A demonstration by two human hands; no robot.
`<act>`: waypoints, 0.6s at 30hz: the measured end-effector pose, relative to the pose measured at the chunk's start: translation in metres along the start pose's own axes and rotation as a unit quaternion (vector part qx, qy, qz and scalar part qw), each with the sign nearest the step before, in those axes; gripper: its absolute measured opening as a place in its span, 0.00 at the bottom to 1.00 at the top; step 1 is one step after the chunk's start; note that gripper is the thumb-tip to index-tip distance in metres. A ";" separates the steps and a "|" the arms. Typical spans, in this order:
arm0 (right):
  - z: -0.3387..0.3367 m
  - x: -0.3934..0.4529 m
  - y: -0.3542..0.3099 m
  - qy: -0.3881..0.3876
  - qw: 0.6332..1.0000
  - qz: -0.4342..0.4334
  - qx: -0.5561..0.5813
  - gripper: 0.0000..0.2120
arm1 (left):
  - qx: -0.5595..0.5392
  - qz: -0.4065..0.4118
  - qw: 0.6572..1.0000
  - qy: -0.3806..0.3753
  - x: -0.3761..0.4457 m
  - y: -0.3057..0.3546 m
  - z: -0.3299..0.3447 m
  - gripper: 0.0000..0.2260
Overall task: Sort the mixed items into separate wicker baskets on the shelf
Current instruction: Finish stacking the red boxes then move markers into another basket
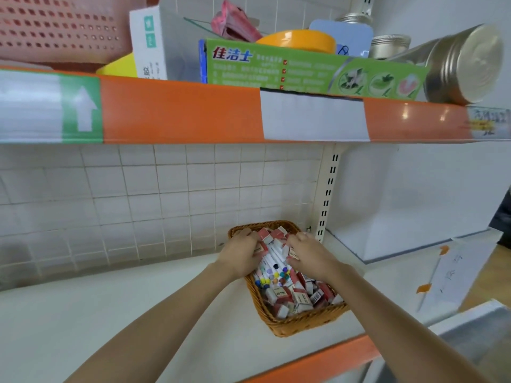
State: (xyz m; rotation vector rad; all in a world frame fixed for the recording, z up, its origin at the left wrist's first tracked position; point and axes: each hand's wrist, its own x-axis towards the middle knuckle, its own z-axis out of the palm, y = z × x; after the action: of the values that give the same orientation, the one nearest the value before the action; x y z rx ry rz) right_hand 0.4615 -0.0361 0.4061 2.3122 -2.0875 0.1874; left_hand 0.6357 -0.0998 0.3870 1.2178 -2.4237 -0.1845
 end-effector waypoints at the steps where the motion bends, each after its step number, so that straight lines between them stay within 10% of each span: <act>1: -0.001 -0.003 -0.005 0.008 1.000 -0.005 0.020 0.18 | -0.014 -0.002 1.000 0.012 -0.004 0.000 -0.003 0.13; 18: 0.023 -0.034 -0.146 0.061 0.966 -0.199 0.155 0.12 | -0.024 -0.197 0.977 0.076 -0.153 -0.052 -0.057 0.13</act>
State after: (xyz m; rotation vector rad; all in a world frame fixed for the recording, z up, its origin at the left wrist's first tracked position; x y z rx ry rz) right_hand 0.6051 0.0103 0.3895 2.7520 -1.5866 0.6655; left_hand 0.7790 -0.0059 0.3763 1.6163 -2.0169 -0.2527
